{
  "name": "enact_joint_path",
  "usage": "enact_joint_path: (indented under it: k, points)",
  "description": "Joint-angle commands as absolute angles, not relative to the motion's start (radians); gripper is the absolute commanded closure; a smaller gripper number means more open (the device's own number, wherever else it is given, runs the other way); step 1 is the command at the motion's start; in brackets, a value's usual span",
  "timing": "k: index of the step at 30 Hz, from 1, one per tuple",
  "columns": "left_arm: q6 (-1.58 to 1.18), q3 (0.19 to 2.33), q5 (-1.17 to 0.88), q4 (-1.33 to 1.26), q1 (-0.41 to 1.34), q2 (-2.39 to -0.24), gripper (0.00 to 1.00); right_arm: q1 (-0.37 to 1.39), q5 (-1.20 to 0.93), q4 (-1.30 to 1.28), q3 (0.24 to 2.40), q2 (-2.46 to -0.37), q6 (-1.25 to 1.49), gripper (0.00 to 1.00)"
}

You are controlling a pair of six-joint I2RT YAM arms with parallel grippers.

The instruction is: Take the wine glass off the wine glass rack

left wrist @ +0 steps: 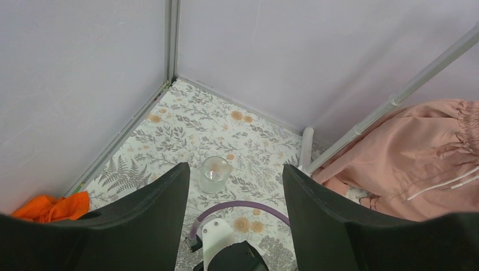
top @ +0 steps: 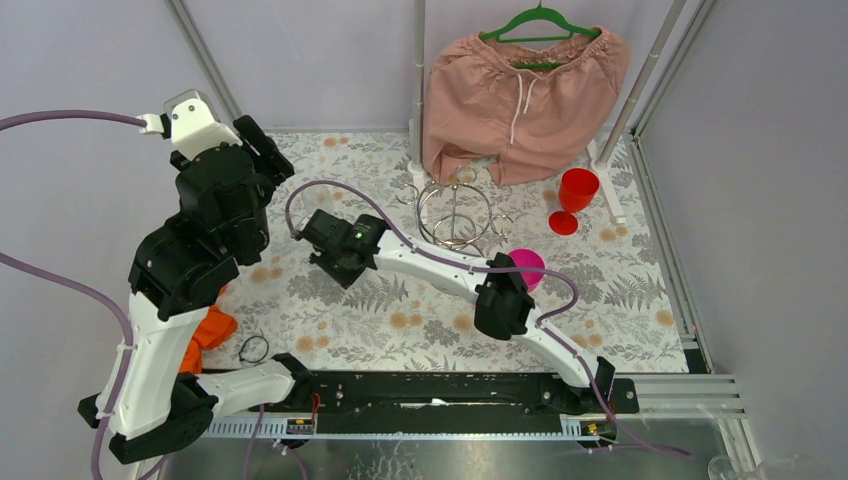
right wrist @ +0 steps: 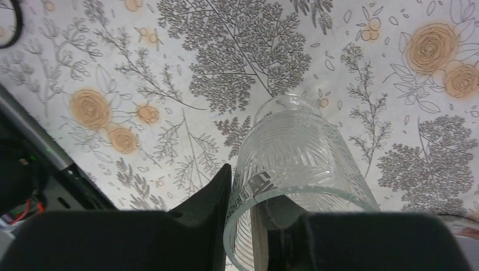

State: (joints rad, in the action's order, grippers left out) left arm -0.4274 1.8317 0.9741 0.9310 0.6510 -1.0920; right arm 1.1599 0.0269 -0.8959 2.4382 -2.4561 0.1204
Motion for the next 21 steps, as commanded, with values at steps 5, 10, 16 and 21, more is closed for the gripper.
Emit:
enact_joint_path:
  k: [5,10,16,21]
  points:
    - [-0.444,1.814,0.960,0.884,0.654,-1.089,0.31,1.168,0.140,-0.926,2.468,-2.443,0.027,1.00]
    - [-0.447,1.809,0.985,0.898,0.655,-1.113,0.32,1.154,0.136,-0.938,2.451,-2.434,0.024,1.00]
    - [-0.448,1.811,0.956,0.897,0.655,-1.133,0.31,1.103,0.029,-0.926,2.398,-2.407,0.064,1.00]
    - [-0.450,1.810,0.954,0.897,0.654,-1.131,0.31,1.073,0.018,-0.971,2.432,-2.414,0.073,1.00]
